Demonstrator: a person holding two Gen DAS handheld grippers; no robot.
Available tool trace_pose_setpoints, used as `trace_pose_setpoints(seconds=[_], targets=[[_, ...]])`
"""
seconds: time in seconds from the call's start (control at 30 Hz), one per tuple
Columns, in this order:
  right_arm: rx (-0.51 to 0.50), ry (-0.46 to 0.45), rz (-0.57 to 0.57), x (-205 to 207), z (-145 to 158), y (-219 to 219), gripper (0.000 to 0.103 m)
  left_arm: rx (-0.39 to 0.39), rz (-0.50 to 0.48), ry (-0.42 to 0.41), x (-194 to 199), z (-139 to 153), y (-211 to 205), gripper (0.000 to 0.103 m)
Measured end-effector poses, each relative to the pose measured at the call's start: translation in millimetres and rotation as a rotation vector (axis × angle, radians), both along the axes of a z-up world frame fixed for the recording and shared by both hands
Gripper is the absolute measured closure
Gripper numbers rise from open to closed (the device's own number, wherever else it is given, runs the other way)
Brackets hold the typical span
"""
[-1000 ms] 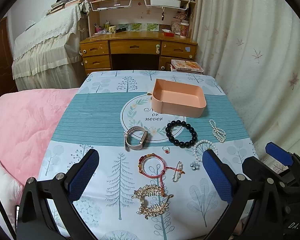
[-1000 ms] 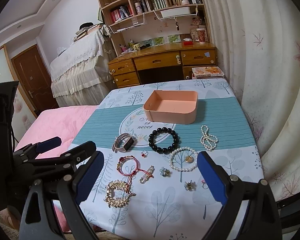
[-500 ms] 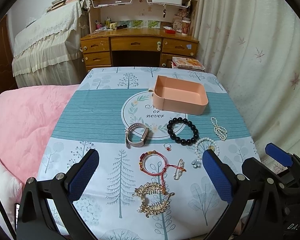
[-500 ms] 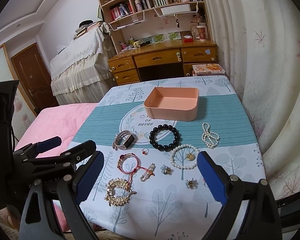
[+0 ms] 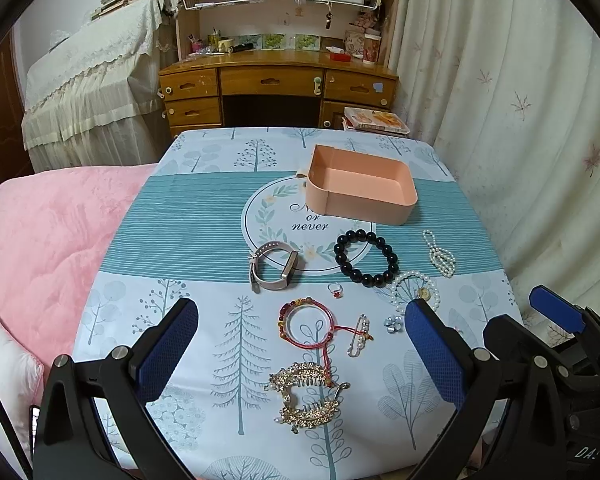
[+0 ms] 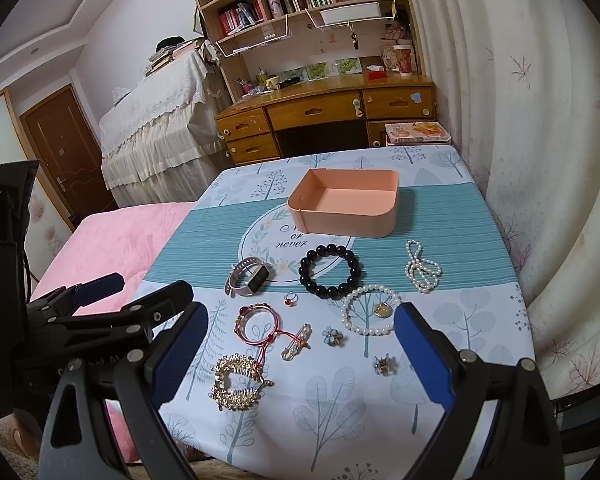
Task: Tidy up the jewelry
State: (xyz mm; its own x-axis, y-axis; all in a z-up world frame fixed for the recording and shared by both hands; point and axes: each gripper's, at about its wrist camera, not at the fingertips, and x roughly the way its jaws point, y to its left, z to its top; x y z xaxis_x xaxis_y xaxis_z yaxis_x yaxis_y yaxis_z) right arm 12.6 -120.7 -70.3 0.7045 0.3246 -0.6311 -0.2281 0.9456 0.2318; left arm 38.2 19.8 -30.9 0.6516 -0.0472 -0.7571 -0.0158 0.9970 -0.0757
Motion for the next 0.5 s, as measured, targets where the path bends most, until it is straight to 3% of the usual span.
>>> trace_pose_setpoints(seconds=[0.27,0.37,0.5], targets=[[0.001,0.005,0.013,8.7,5.6,-0.6,0.008,0.008,-0.037,-0.027,11.0,9.6,1.6,0.001],[0.009,0.002,0.009,18.2,12.0,-4.2,0.009,0.010,-0.061,0.013,24.8,15.9,7.3,0.001],[0.007,0.021,0.026,44.1,22.5,-7.6,0.019,-0.020,-0.079,0.076,48.6,18.4,21.9,0.001]])
